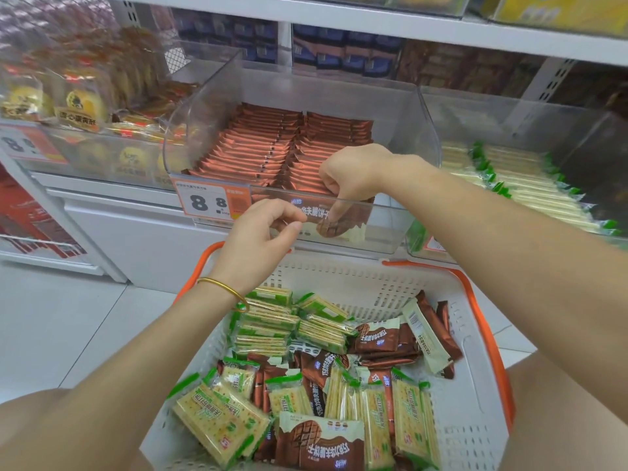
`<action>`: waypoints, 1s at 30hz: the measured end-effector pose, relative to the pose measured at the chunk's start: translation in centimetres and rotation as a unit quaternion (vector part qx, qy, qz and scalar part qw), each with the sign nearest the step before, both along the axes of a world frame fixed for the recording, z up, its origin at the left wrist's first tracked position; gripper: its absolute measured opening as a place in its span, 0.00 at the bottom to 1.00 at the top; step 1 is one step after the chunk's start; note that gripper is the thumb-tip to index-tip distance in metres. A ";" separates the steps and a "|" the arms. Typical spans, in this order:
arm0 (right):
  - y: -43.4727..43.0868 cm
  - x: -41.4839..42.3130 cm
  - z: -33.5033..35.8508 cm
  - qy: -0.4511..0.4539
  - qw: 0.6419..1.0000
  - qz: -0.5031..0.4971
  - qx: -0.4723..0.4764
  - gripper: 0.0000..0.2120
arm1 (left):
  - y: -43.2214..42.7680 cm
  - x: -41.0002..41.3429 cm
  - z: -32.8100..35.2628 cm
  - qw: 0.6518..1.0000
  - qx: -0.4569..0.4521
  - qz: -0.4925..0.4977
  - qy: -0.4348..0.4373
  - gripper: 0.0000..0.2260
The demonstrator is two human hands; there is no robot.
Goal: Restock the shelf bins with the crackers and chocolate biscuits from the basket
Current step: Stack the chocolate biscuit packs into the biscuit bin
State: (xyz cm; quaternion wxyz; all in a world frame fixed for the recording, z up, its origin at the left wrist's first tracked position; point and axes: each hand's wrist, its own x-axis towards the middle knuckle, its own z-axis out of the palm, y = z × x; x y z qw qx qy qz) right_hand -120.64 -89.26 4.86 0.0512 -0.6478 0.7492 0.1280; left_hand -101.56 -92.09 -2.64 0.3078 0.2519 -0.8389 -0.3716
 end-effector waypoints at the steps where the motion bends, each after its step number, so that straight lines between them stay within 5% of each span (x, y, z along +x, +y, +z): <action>1: 0.2 0.1 0.4 -0.012 1.000 -0.014 -0.001 0.21 | 0.2 0.0 -0.1 1.000 -0.002 -0.005 -0.005 0.06; 6: 7.2 2.2 4.0 -0.136 0.969 -0.030 -0.206 0.10 | 1.4 0.0 -1.3 0.998 -0.007 -0.044 -0.042 0.06; 9: 13.8 3.5 0.7 -0.256 0.953 -0.088 -0.135 0.06 | 2.4 -0.3 -1.9 0.994 -0.010 -0.078 -0.069 0.05; 13: 16.9 2.2 -12.9 -0.110 0.951 -0.277 0.087 0.11 | 3.6 -1.2 -2.6 0.986 -0.010 -0.123 -0.109 0.05; 16: 17.9 0.8 -18.9 -0.054 0.916 -0.395 0.050 0.15 | 4.4 -1.1 -3.2 0.981 0.001 -0.135 -0.136 0.05; 20: 18.4 0.2 -21.0 -0.005 0.908 -0.420 -0.006 0.14 | 4.6 -0.5 -3.7 0.974 -0.014 -0.147 -0.173 0.06; 27: 18.3 0.4 -20.0 -0.062 0.908 -0.415 -0.012 0.09 | 5.1 -1.0 -3.7 0.964 0.002 -0.165 -0.210 0.06; 30: 17.6 1.5 -16.8 -0.182 0.896 -0.400 -0.065 0.08 | 5.7 -0.8 -3.4 0.932 0.034 -0.232 -0.277 0.14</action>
